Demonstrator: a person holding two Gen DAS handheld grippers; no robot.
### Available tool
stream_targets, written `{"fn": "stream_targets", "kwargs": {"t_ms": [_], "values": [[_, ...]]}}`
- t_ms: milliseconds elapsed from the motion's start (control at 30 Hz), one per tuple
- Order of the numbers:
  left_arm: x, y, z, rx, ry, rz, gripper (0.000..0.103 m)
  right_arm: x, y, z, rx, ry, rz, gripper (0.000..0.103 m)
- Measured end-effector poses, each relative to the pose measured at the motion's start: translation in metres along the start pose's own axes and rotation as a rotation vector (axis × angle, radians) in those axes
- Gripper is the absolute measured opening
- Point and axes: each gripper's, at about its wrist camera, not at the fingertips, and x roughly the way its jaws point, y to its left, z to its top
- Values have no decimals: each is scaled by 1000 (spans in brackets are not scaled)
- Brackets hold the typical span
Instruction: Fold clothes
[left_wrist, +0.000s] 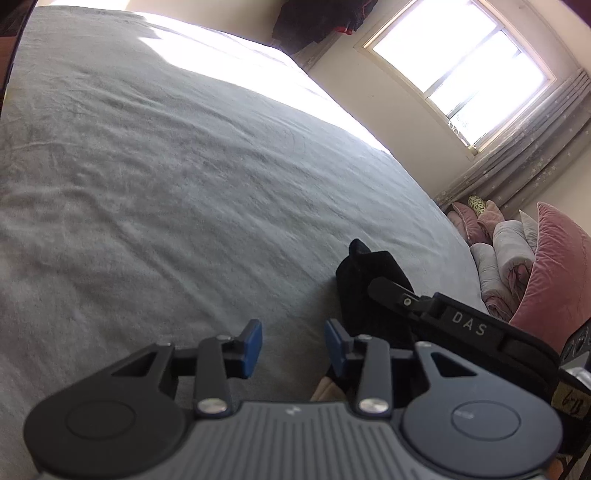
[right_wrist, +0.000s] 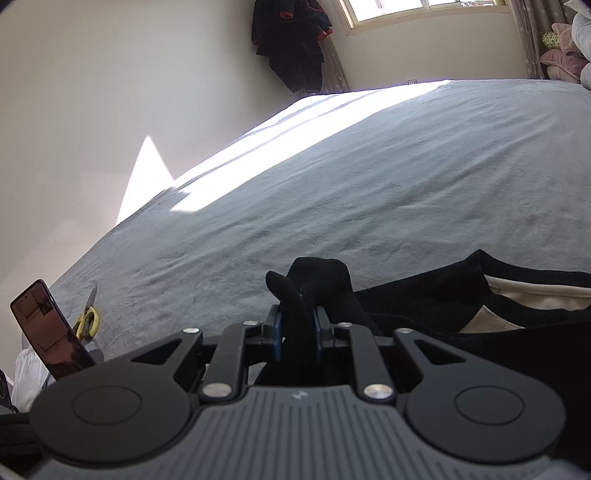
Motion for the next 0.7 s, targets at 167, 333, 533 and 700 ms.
{"fn": "stream_targets", "kwargs": {"t_ms": [167,333,533,700], "values": [[10,10,3,-20,51,75,25,26,5,-8,-7,40,-24,26],[10,17,7,-54,57,43,25,32,4,-4,11,34,-33,26],[11,13,5,-53,59,-21,13,23,9,9,12,-18,-37,10],[9,4,3,-25,36,-77,6,-9,1,22,31,-78,-47,9]]}}
